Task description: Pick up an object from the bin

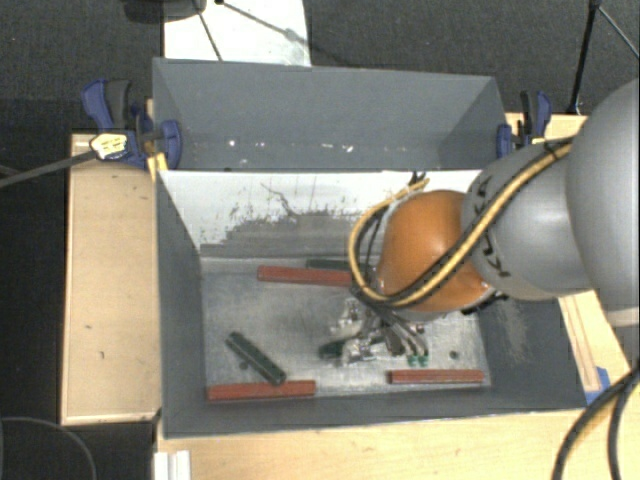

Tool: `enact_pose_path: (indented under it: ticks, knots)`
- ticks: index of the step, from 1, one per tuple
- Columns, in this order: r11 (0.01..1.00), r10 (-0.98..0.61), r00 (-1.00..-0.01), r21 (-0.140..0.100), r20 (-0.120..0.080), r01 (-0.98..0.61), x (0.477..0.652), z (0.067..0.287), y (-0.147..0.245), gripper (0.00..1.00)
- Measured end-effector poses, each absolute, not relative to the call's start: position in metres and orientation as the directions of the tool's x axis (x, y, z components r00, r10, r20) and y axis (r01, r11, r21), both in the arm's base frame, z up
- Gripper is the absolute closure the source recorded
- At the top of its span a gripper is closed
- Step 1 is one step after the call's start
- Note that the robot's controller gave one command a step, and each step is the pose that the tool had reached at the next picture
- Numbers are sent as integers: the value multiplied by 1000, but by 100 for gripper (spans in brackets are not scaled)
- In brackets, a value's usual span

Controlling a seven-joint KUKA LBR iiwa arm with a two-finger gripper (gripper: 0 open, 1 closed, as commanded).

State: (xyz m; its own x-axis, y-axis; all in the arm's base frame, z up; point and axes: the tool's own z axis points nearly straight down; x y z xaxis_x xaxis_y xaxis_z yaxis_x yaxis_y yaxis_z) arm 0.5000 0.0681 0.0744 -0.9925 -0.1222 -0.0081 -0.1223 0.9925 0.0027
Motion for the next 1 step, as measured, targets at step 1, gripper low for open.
enact_pose_path:
  ticks: [1]
  knots:
    - [993, -120, -993, 0, 0, -120, 504, 268, 51, 100]
